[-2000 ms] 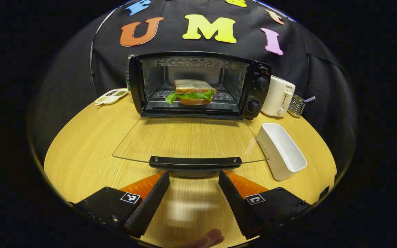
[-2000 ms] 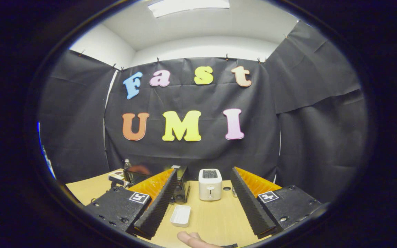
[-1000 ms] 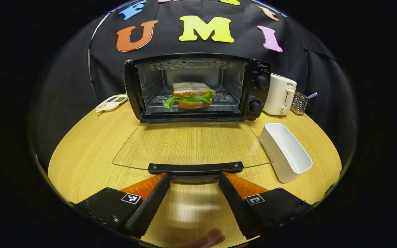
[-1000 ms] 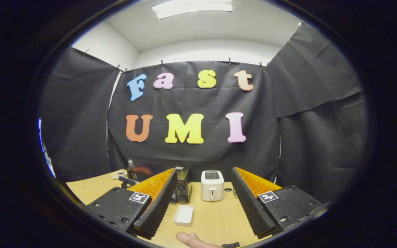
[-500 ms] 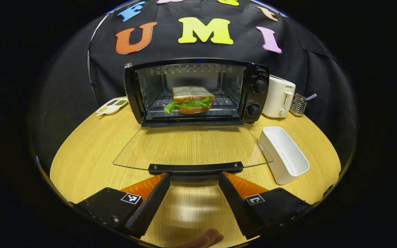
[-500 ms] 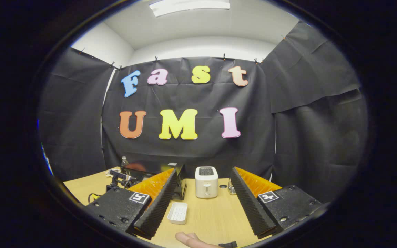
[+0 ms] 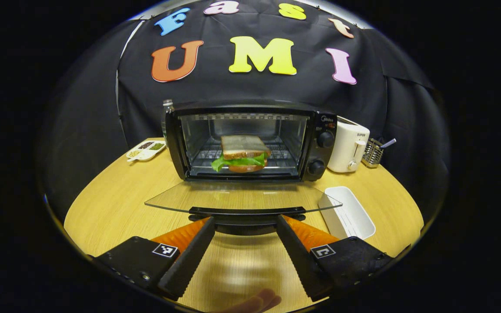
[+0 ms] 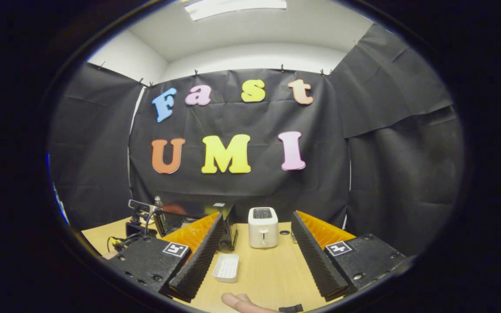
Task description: Open the electric oven with the left hand, put the food in, and close the electric oven.
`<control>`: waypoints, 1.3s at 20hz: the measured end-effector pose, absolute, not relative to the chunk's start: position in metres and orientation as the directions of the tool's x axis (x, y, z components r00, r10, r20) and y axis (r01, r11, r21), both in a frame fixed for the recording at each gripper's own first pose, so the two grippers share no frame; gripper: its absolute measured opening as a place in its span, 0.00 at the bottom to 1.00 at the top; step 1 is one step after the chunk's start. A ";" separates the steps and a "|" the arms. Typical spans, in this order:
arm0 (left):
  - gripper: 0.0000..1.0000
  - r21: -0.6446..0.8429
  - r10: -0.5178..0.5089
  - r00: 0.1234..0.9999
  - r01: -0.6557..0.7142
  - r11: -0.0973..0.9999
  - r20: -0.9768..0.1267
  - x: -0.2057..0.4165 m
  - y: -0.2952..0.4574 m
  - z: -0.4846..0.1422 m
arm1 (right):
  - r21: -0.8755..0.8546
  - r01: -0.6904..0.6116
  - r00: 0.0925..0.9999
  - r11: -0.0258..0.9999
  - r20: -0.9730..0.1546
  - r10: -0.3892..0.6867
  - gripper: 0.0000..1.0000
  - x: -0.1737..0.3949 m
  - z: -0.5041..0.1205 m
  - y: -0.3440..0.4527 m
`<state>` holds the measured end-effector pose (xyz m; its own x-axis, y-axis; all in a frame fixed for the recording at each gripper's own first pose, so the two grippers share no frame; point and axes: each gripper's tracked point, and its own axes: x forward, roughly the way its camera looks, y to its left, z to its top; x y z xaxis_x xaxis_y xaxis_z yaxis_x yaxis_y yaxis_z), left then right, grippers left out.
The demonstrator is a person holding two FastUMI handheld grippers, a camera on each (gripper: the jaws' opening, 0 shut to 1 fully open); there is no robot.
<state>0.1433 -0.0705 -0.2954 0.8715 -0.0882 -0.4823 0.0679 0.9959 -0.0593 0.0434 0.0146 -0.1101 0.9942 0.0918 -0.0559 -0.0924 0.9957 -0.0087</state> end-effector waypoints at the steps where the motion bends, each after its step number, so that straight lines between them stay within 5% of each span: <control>1: 0.95 -0.056 -0.089 0.882 0.071 0.996 -0.462 0.148 -0.071 -0.288 | -0.009 -0.091 0.994 0.996 -0.056 0.091 0.99 0.036 -0.105 0.010; 16: 0.99 -0.086 -0.099 0.961 0.079 0.993 -0.258 0.221 -0.064 -0.216 | -0.004 -0.061 0.995 0.998 -0.081 0.061 0.99 0.047 -0.116 -0.010; 20: 0.97 -0.030 -0.018 0.956 0.009 1.000 -0.294 0.253 -0.045 -0.231 | -0.001 -0.056 0.994 0.998 -0.095 0.056 0.99 0.053 -0.124 -0.012; 26: 0.97 -0.063 -0.032 0.953 0.014 0.998 -0.302 0.253 -0.045 -0.229 | 0.005 -0.043 0.991 0.999 -0.125 0.043 1.00 0.058 -0.133 -0.016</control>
<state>0.2525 -0.0454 -0.2290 0.9528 -0.0324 -0.3018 0.0139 0.9979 -0.0635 0.0579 -0.0162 -0.1332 0.9913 0.0431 -0.1247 -0.0428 0.9991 0.0051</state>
